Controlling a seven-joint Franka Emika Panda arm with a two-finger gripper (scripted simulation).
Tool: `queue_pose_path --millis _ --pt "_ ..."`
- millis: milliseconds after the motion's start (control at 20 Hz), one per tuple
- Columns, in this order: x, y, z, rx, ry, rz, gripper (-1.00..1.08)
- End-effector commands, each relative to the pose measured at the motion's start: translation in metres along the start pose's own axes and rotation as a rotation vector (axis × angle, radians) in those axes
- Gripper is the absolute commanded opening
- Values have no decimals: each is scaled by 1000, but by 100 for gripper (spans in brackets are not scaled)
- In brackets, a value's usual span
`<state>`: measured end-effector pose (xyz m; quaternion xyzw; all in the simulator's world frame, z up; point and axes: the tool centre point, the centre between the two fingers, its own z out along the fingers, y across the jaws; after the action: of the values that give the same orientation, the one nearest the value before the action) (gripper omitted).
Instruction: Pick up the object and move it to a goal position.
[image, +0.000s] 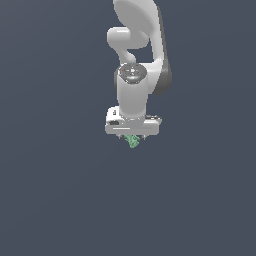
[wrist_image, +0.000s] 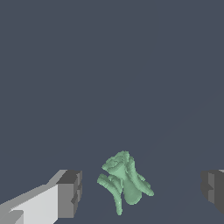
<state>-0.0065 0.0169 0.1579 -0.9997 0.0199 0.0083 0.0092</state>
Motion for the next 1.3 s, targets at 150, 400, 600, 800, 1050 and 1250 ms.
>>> queue_pose_path --millis 150,400,600,800,1050,1250 --pt "2 5 -1 0 2 14 100" --pt "9 27 -7 -1 11 70 100" --pt "9 28 -8 -1 12 72 100" --pt "9 28 -7 -1 12 69 100" --pt "5 27 -2 -4 12 31 100" --pt "-1 24 6 -7 12 -27 100"
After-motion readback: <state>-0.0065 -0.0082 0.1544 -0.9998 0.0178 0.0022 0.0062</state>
